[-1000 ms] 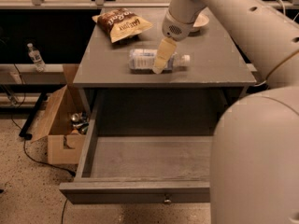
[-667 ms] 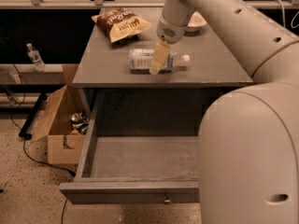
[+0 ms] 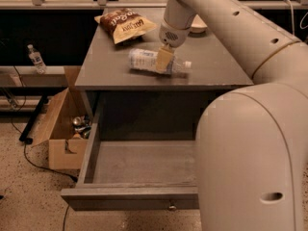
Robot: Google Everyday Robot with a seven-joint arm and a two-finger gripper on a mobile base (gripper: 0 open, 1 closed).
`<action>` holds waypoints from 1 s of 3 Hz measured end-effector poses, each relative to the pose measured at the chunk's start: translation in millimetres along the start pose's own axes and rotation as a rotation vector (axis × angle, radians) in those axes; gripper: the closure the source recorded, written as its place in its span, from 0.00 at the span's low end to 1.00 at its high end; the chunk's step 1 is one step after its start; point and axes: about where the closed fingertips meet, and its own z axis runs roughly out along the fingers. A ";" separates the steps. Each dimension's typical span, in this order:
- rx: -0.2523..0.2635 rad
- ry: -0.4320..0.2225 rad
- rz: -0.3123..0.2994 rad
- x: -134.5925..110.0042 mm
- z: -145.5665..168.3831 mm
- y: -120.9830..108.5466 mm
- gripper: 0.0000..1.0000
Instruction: Place blue plastic bottle into top drawer
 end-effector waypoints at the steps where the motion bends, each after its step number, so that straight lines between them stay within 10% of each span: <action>1: 0.021 -0.064 0.018 9.3 -21.4 9.5 0.85; 3: 0.082 -0.134 -0.015 51.0 -83.6 70.1 1.00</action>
Offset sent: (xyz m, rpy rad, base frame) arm -0.1197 -0.0698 0.1008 0.1888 -0.2093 -0.0049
